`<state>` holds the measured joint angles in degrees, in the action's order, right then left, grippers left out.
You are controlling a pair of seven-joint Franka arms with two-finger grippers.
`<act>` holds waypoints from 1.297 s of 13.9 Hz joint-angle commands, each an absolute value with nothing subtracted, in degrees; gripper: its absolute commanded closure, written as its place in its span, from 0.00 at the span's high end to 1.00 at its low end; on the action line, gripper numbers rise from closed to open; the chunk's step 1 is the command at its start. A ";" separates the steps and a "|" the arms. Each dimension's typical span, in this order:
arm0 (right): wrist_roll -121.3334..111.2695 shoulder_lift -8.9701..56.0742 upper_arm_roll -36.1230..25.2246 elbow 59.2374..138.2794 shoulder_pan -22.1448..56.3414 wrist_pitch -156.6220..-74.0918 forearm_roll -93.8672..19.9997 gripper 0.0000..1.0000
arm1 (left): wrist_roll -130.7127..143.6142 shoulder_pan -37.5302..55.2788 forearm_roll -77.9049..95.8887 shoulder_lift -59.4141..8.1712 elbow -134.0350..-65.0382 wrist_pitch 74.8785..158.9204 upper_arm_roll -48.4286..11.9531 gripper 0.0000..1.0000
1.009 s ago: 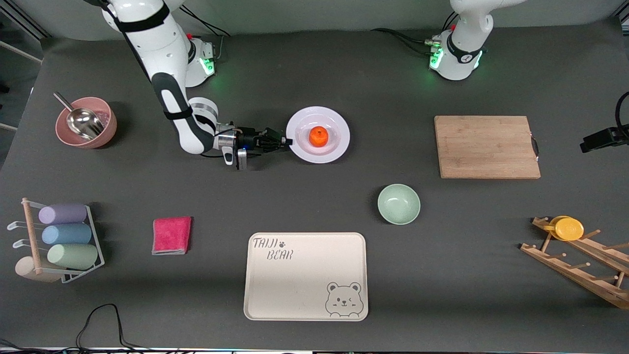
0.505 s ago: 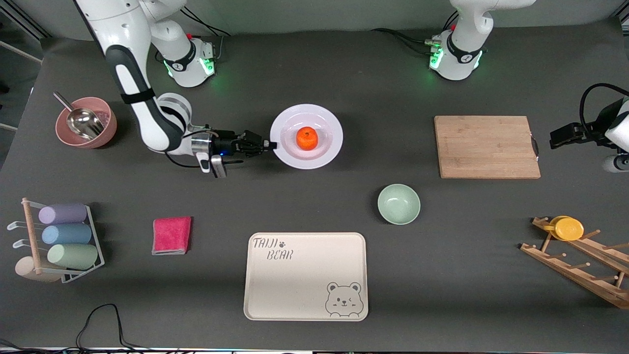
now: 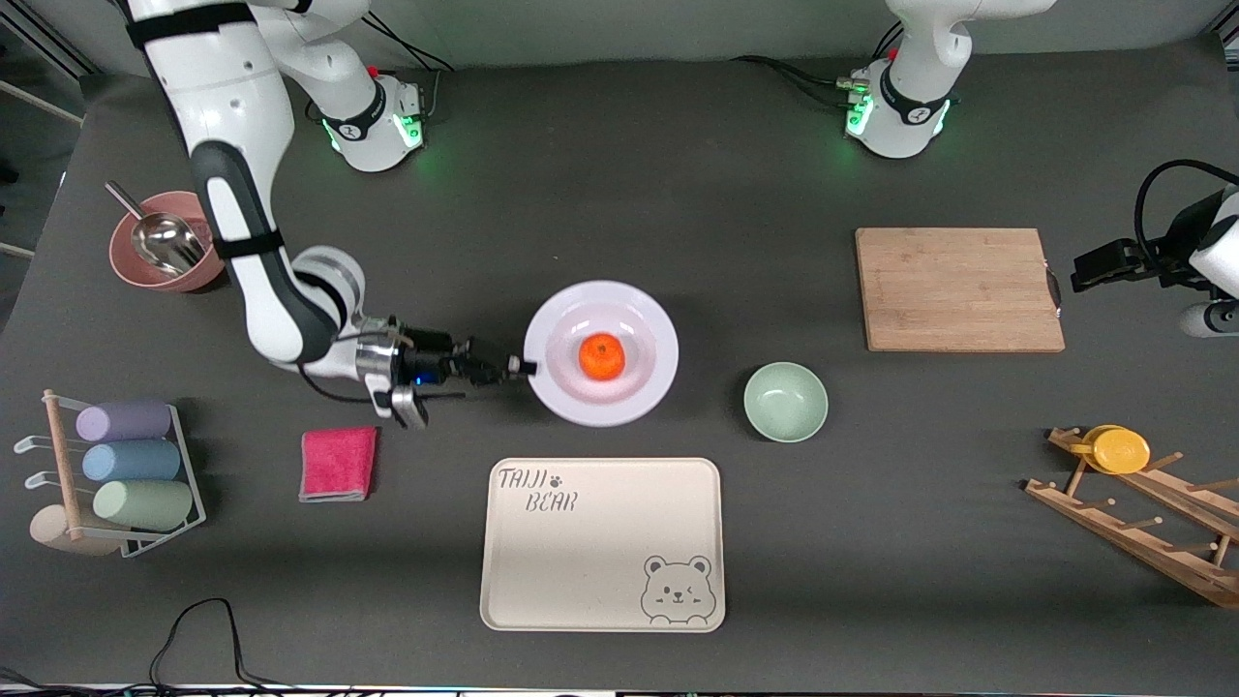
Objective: Place orange and plate with both arms
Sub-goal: 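Slide the plate with the orange toward the bear tray using the right gripper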
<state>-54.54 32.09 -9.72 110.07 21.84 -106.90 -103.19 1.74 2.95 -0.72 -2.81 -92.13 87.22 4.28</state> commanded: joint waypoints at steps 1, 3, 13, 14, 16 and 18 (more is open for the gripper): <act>-46.17 45.49 -9.84 89.80 19.52 -105.03 -102.39 0.00 | 4.49 4.57 -0.26 -2.46 -92.02 85.96 4.92 1.00; -41.33 53.31 -10.10 78.19 18.81 -105.20 -102.83 0.00 | 3.78 4.92 -1.05 -2.46 -92.02 85.87 4.83 1.00; -35.95 70.04 -12.04 55.19 17.93 -113.38 -102.83 0.00 | 3.60 5.80 -1.32 -4.92 -86.75 86.93 4.22 1.00; -35.86 70.22 -12.04 55.46 17.93 -113.38 -102.83 0.00 | 3.52 7.19 -1.58 -5.44 -86.84 86.49 4.31 1.00; -35.95 70.49 -12.04 56.95 17.84 -113.38 -102.83 0.00 | 3.34 8.53 -3.68 -5.36 -86.84 86.57 4.22 1.00; -35.86 70.58 -12.04 57.83 17.67 -113.38 -102.75 0.00 | 1.77 8.17 -3.87 -5.45 -86.31 87.18 4.22 1.00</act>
